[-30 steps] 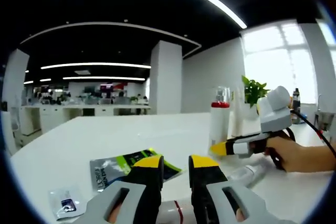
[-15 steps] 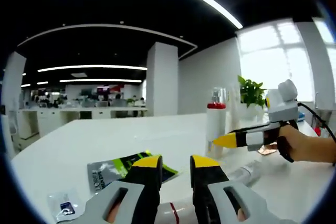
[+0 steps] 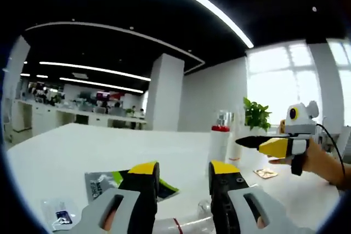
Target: Arrange the skincare products in the storage area until every visible bottle or jar stands upright without overlapping.
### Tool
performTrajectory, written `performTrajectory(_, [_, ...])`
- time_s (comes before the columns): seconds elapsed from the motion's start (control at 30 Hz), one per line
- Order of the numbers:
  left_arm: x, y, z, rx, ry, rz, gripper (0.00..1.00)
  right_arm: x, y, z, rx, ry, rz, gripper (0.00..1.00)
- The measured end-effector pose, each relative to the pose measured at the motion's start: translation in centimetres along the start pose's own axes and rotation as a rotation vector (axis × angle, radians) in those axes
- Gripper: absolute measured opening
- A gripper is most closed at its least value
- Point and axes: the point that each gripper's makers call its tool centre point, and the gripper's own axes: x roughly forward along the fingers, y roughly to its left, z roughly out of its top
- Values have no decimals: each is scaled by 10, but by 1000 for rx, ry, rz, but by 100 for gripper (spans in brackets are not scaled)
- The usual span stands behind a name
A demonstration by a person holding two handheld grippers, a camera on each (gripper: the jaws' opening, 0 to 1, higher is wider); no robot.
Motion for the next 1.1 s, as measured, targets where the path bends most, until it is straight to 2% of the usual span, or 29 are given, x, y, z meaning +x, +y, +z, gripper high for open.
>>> performTrajectory(0.07, [1,1,-1,-12,4,-6,37,-2,10,-5,-8,31,62,61])
performTrajectory(0.1, [1,2,-1,-18,7,-13,37,-3,10,-8,-19,51,70,57])
performTrajectory(0.13, [2,1,-3,-20,14,-20,37,-6,12,-16,-58,98,96,52])
performTrajectory(0.2, [4,-3,-5,-9,32,-39,36,-9,13,-27,-82,159,101,47])
performTrajectory(0.3, [6,-7,-10,21,68,-52,33,-12,14,-36,-48,183,128,45])
performTrajectory(0.37, [4,-4,-20,22,127,-28,26,-15,16,-44,-28,216,152,41])
performTrajectory(0.4, [4,-3,-22,28,139,-18,21,-15,14,-51,-31,253,138,43])
performTrajectory(0.5, [5,1,-29,89,175,18,20,-18,16,-67,-66,350,136,48])
performTrajectory(0.63, [5,-8,-32,142,187,9,18,-21,3,-82,-113,438,82,42])
performTrajectory(0.73, [6,-13,-38,185,210,-5,16,-22,2,-85,-107,450,90,36])
performTrajectory(0.83, [8,-18,-43,223,229,-16,15,-22,5,-92,-87,472,113,34])
performTrajectory(0.9, [8,-20,-45,230,234,-29,13,-23,3,-99,-93,505,108,34])
performTrajectory(0.93, [8,-24,-46,226,233,-52,11,-23,3,-100,-98,508,105,34])
performTrajectory(1.1, [7,-29,-49,228,239,-73,11,-23,4,-104,-72,505,113,25])
